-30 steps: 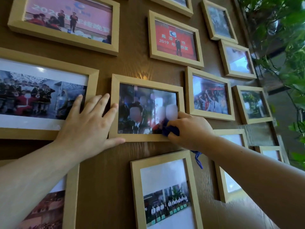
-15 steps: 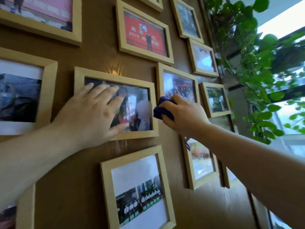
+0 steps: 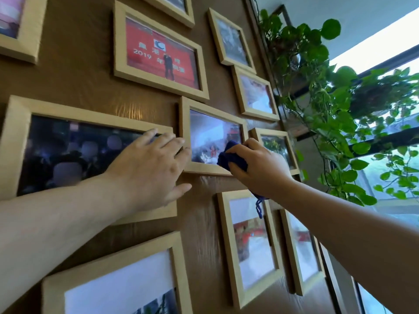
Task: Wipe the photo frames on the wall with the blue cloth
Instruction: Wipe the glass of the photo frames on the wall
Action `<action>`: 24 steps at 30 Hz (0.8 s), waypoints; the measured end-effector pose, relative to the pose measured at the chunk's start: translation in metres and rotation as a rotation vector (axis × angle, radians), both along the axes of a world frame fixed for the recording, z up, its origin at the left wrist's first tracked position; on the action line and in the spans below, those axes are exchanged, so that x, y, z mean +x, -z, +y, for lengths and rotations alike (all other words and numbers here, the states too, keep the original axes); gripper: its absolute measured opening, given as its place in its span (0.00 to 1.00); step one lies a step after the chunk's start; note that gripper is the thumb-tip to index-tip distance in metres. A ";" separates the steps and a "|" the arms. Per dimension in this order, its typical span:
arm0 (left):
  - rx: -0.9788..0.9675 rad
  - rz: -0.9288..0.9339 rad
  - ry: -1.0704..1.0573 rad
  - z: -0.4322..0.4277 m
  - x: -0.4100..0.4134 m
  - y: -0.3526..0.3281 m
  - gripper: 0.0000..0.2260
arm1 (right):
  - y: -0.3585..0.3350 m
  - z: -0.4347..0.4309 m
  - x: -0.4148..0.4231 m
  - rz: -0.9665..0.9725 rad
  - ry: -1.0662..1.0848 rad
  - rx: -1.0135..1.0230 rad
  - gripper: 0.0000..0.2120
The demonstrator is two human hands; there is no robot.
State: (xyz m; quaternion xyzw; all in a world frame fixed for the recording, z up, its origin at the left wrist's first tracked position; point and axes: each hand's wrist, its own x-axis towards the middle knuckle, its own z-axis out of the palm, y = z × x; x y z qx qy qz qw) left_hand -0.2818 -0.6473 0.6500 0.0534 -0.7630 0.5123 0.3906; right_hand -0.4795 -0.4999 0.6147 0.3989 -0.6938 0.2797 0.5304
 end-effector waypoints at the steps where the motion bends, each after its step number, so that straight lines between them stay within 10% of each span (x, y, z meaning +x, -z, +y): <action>1: -0.001 0.009 -0.014 0.002 -0.013 -0.005 0.33 | -0.006 0.001 -0.010 0.016 -0.004 -0.004 0.17; 24: 0.001 0.233 -0.139 -0.035 -0.086 -0.041 0.48 | -0.104 -0.074 -0.067 0.355 -0.263 -0.129 0.17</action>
